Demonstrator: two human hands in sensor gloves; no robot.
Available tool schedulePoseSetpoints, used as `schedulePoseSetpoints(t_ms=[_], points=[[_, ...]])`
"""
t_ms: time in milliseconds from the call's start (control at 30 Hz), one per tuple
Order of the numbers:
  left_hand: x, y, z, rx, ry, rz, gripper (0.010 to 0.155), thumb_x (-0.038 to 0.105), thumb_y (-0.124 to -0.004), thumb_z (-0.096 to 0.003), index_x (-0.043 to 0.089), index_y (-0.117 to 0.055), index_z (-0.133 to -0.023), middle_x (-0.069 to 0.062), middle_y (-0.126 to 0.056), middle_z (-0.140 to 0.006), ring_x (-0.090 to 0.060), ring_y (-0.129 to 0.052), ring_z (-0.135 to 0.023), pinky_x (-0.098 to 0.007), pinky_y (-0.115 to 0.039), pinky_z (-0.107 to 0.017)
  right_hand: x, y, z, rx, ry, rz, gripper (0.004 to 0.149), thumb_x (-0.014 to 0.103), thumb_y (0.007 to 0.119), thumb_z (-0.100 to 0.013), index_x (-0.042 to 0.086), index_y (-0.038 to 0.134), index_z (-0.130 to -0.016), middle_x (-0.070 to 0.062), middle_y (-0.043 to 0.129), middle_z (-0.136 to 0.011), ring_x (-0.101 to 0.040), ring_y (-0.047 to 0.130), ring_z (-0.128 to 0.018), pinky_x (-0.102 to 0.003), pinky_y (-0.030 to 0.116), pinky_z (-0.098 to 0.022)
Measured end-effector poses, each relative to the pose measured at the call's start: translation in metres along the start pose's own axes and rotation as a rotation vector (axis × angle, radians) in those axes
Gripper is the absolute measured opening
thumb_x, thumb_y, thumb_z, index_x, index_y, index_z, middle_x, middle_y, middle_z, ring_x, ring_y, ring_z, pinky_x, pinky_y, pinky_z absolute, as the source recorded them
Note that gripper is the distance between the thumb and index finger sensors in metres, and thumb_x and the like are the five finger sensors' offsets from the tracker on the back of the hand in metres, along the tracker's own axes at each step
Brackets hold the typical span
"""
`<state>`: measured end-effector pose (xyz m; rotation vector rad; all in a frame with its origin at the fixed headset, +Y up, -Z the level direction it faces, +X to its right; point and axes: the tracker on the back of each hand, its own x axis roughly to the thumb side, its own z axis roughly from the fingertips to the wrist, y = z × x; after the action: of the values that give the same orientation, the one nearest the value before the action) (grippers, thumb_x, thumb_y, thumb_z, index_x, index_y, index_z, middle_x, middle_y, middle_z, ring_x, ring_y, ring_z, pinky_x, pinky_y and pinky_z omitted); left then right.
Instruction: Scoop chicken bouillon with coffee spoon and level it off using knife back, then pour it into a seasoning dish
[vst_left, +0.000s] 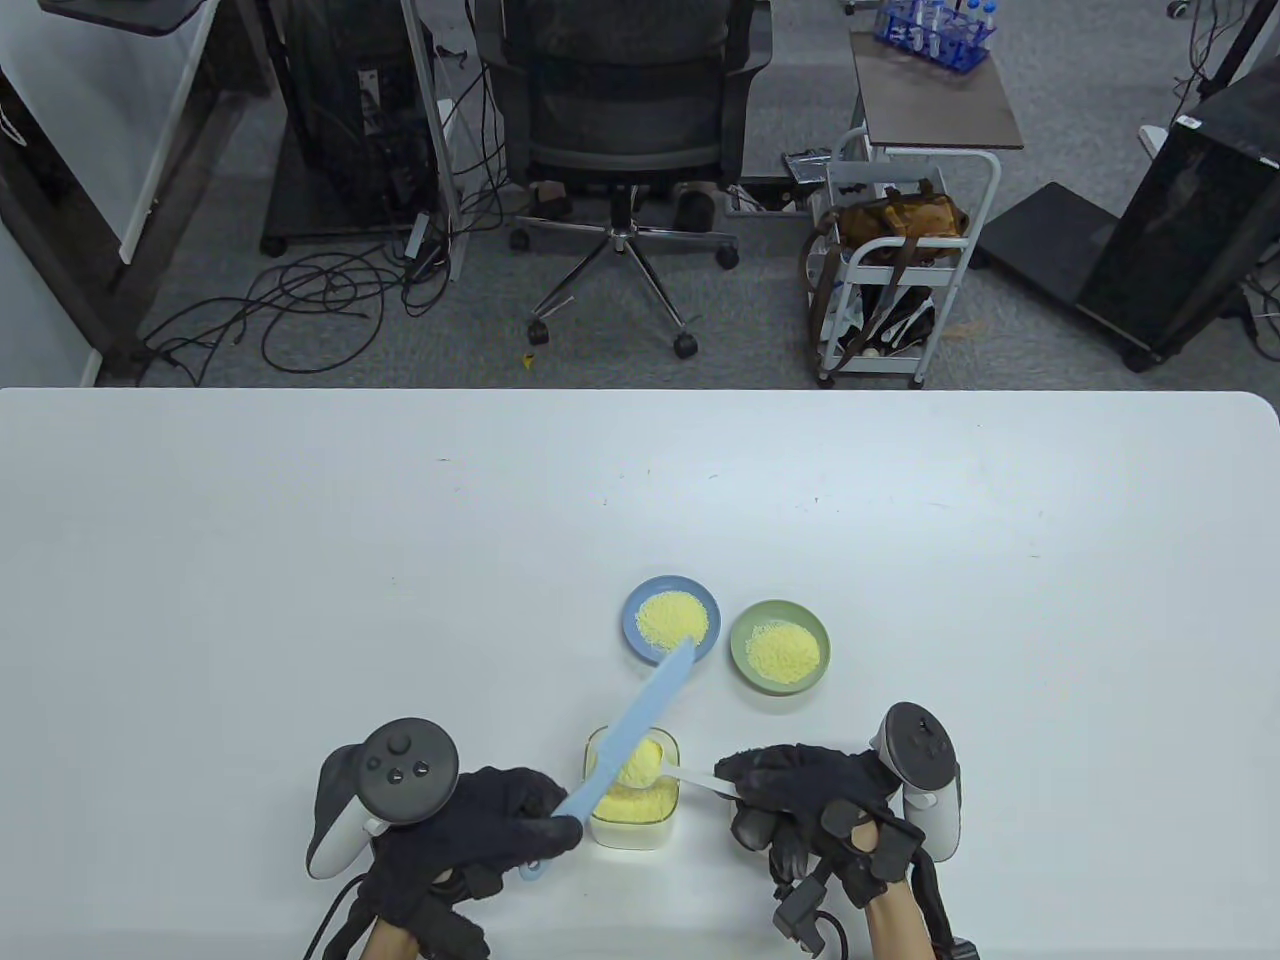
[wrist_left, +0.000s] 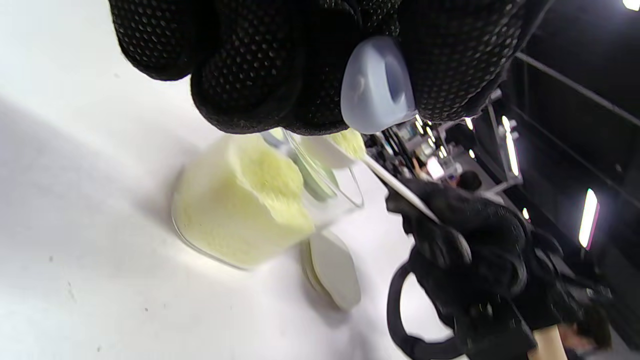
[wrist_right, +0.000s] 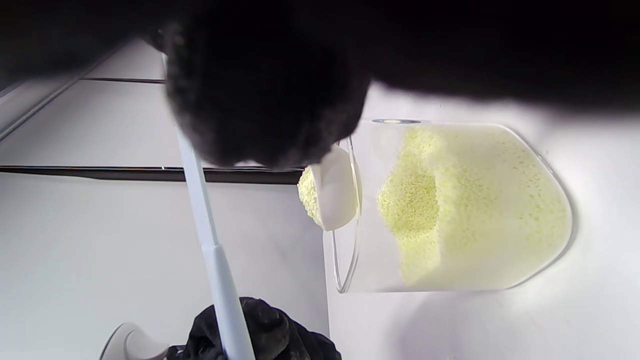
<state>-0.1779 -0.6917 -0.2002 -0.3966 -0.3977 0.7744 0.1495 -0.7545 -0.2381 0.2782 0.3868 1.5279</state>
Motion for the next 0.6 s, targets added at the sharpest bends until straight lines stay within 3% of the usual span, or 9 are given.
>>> schedulePoseSetpoints(t_ms=[233, 600], points=[[0.001, -0.022, -0.013, -0.003, 0.087, -0.186, 0.044, 0.046, -0.09, -0.0419, 0.017, -0.089, -0.074, -0.009, -0.099, -0.057, -0.022, -0.099, -0.043, -0.048, -0.075, -0.053, 0.001, 0.001, 0.001, 0.004, -0.001, 0.015, 0.037, 0.017, 0.08, -0.041, -0.012, 0.081, -0.064, -0.021, 0.096, -0.02, 0.009, 0.095, 0.012, -0.025, 0.09, 0.008], [-0.014, -0.015, -0.015, -0.037, 0.134, -0.123, 0.044, 0.046, -0.091, -0.0416, 0.016, -0.089, -0.074, -0.01, -0.098, -0.058, -0.022, -0.099, -0.043, -0.049, -0.075, -0.053, 0.003, 0.0, 0.003, 0.007, -0.014, 0.021, 0.037, 0.017, 0.08, -0.041, -0.013, 0.081, -0.064, -0.021, 0.096, -0.02, 0.009, 0.095, 0.012, -0.025, 0.09, 0.009]])
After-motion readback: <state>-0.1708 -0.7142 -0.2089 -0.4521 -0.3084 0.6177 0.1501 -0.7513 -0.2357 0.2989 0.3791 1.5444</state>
